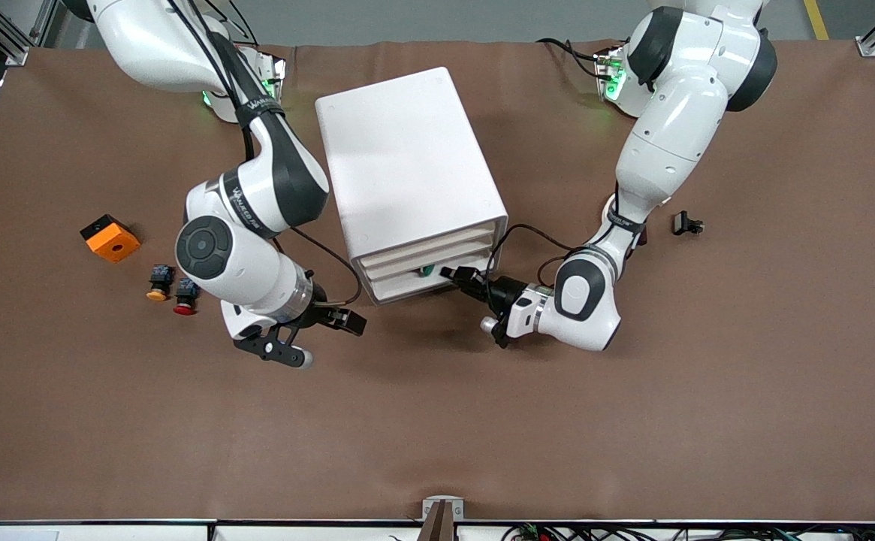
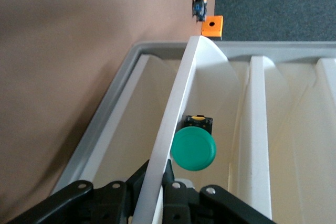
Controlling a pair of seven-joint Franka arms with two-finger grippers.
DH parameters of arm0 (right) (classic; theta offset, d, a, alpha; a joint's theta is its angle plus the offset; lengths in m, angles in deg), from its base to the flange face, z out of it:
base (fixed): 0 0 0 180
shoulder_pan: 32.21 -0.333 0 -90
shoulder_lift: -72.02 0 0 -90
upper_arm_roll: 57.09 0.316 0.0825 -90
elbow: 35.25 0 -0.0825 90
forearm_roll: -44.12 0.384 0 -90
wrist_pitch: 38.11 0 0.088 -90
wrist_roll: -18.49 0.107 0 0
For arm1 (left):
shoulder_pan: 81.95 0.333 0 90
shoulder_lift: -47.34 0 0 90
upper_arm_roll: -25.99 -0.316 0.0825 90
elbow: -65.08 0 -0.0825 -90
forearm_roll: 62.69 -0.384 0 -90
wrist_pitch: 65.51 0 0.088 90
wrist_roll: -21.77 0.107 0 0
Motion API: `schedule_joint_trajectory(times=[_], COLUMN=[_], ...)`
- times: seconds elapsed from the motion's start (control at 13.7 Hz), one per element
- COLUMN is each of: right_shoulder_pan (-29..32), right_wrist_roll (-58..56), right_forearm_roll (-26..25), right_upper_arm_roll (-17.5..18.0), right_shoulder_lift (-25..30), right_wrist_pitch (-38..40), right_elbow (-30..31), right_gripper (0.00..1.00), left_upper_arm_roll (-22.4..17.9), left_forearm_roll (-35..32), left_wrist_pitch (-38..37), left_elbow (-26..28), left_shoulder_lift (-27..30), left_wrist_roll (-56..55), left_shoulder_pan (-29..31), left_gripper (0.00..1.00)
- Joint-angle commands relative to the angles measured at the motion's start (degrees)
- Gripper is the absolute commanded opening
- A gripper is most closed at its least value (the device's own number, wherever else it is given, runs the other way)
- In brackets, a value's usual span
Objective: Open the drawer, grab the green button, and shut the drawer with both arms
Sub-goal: 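Pull the drawer open out of the cabinet with both grippers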
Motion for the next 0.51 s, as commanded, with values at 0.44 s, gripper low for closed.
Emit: schedule_joint_trajectory(times=[0.44], right_shoulder_pan=[-0.7], right_wrist_roll=[24.2], right_forearm_roll=[7.4], right_upper_arm_roll=[0.1], right_shoulder_lift=[-4.1], right_wrist_pitch=[-3.6], right_elbow=[-5.7], right_gripper=[1.0], left_upper_arm_roll=[-0.1], left_forearm_roll=[3.3], left_wrist_pitch=[8.6], left_elbow=[-5.7], left_shoulder_lift=[-1.2], left_wrist_roll=[-1.0], left_shoulder_pan=[2.9], left_gripper=[0.0])
